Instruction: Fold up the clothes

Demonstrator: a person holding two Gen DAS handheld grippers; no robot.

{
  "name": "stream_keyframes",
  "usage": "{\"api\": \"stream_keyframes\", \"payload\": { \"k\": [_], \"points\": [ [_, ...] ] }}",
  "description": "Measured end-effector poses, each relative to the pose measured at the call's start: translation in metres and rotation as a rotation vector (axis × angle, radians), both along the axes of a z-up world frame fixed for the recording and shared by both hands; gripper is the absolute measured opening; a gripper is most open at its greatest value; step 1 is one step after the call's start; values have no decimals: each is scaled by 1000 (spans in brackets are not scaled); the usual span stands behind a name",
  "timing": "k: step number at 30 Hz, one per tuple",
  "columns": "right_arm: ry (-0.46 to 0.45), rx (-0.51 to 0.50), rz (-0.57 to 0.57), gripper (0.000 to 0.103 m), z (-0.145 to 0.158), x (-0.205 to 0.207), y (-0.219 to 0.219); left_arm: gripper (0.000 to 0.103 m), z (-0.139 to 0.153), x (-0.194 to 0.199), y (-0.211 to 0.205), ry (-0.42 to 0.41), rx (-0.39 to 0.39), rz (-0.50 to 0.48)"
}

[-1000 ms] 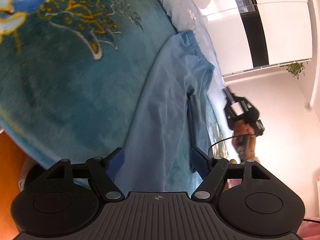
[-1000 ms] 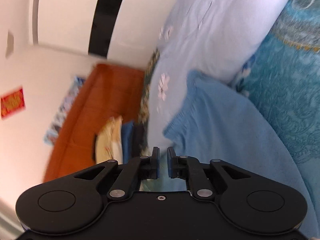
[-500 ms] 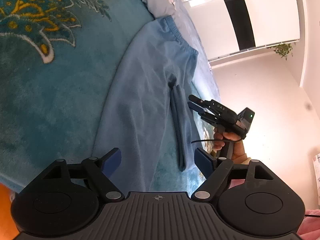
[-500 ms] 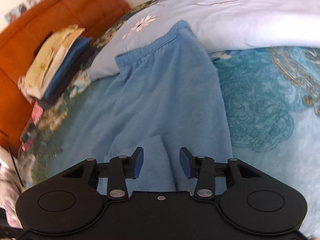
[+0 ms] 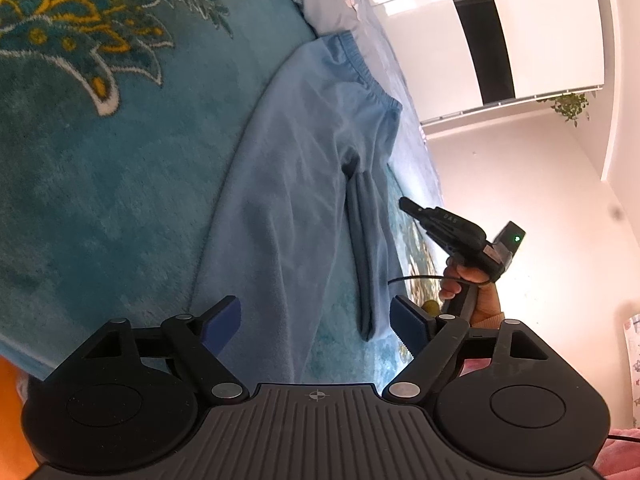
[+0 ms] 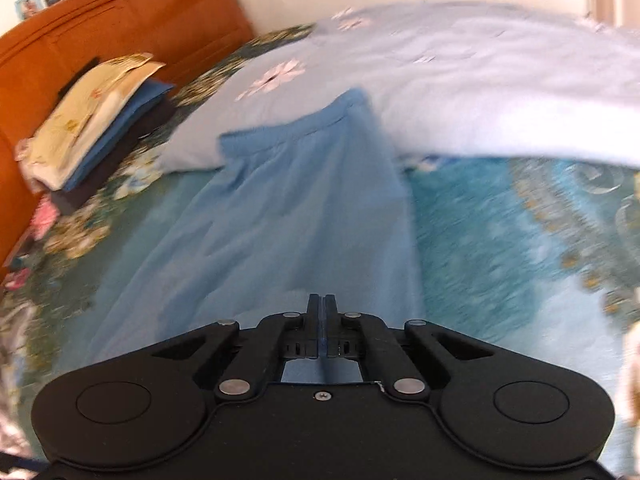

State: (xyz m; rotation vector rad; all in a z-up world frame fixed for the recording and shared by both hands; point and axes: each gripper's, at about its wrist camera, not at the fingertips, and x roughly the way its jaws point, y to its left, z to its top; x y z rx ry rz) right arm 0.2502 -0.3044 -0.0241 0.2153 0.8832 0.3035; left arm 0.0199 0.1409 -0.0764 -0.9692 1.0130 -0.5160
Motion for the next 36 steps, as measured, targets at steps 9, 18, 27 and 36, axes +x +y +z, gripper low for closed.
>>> {"api": "stream_keyframes", "payload": {
  "k": [9, 18, 27, 36],
  "points": [
    [-32, 121, -39, 27, 30, -51, -8, 84, 12, -15, 11, -21, 59, 54],
    [-1, 197, 199, 52, 58, -188, 44, 84, 1, -67, 27, 89, 239, 72],
    [263, 308, 341, 52, 2, -267, 112, 89, -10, -105, 26, 131, 241, 39],
    [302, 281, 440, 52, 1, -293, 150, 90, -12, -129, 33, 130, 216, 45]
  ]
}}
